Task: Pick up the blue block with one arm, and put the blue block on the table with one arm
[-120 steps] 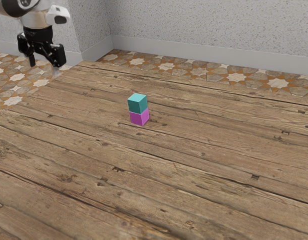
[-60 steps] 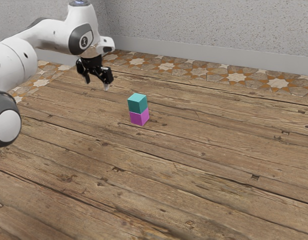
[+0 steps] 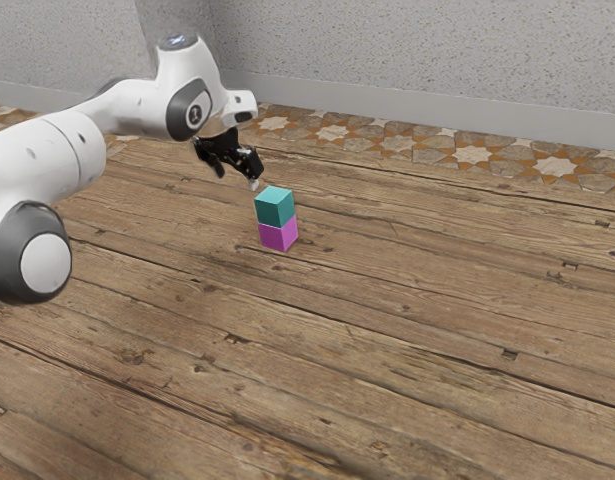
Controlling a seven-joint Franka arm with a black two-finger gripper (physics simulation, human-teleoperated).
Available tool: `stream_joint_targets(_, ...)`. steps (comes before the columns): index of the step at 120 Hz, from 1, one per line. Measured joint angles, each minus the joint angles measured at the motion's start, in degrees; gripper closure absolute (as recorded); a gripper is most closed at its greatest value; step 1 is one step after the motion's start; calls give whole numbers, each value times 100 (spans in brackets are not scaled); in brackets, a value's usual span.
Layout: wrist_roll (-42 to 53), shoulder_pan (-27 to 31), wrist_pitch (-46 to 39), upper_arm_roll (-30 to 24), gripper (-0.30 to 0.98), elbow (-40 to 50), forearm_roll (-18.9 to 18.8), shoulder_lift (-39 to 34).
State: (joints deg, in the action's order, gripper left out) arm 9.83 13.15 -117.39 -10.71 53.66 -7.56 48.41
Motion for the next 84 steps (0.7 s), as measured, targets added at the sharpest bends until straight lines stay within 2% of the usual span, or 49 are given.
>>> stream_joint_targets(27,59,26,-456,-74,0,-351,-20,460)
stream_joint_targets(54,101,47,-856,-330,0,-460,-22,739)
stream_joint_targets(84,139,48,-1161,-366,0,-485,-25,1008)
